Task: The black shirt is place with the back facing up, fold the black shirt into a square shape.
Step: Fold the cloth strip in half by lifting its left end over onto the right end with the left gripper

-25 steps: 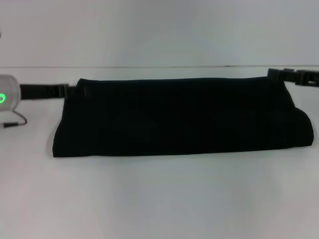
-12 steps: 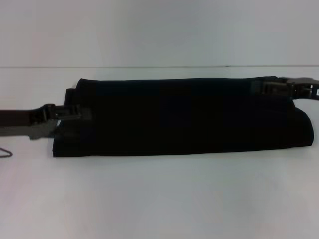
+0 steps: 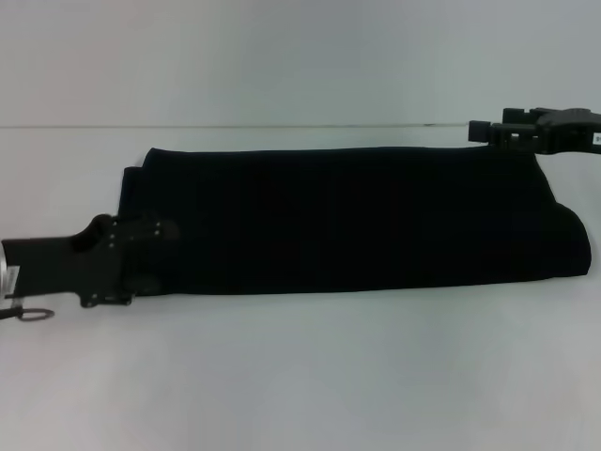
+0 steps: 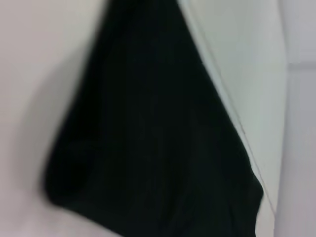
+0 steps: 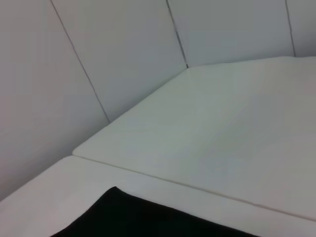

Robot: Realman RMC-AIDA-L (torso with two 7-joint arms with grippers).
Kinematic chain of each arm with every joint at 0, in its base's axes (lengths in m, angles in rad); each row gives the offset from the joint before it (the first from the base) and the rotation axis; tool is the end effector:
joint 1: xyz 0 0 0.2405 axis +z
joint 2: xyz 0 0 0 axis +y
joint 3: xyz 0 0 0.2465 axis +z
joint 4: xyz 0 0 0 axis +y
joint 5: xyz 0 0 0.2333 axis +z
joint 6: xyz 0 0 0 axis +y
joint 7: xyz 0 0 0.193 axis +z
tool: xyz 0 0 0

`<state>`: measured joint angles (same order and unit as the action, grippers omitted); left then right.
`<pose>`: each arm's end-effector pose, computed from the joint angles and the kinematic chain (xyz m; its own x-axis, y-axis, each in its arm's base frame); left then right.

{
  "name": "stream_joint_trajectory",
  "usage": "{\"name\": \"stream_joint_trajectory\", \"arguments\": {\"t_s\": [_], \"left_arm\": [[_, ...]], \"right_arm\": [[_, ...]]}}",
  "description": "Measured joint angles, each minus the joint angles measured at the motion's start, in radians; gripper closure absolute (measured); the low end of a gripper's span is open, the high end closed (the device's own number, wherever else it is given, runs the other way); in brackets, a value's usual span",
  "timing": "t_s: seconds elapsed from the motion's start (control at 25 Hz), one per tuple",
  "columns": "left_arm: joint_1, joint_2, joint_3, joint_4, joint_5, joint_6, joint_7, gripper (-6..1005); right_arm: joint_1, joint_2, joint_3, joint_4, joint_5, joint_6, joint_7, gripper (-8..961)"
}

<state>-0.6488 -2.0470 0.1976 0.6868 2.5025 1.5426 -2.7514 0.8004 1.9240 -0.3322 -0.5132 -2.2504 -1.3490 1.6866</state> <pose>-0.3060 0.3814 0.0054 -0.3888 0.8430 0.3716 0.9065 0.2780 0.3178 0.2450 0.4663 0.0359 0.6511 -0.4973 -0.5734 -0.7167 -0.6514 -0.2489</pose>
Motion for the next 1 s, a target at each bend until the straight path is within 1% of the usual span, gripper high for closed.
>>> {"name": "stream_joint_trajectory", "arguments": {"t_s": [0.16, 0.28, 0.64, 1.0], "left_arm": [[0.025, -0.003, -0.048, -0.046, 0.001, -0.032, -0.083, 133], [0.037, -0.005, -0.062, -0.049, 0.001, -0.033, -0.114, 137], [0.051, -0.008, -0.074, -0.078, 0.009, -0.118, -0.15, 150], [0.05, -0.008, -0.075, -0.079, 0.036, -0.176, -0.178, 162]], "right_arm": [[0.011, 0.003, -0.014, 0.0, 0.0, 0.028, 0.0, 37], [0.019, 0.006, -0.017, 0.001, 0.0, 0.048, -0.005, 38], [0.03, 0.026, -0.019, 0.0, 0.013, 0.073, -0.008, 38], [0.031, 0.027, -0.019, -0.001, 0.052, 0.074, -0.008, 38]]}}
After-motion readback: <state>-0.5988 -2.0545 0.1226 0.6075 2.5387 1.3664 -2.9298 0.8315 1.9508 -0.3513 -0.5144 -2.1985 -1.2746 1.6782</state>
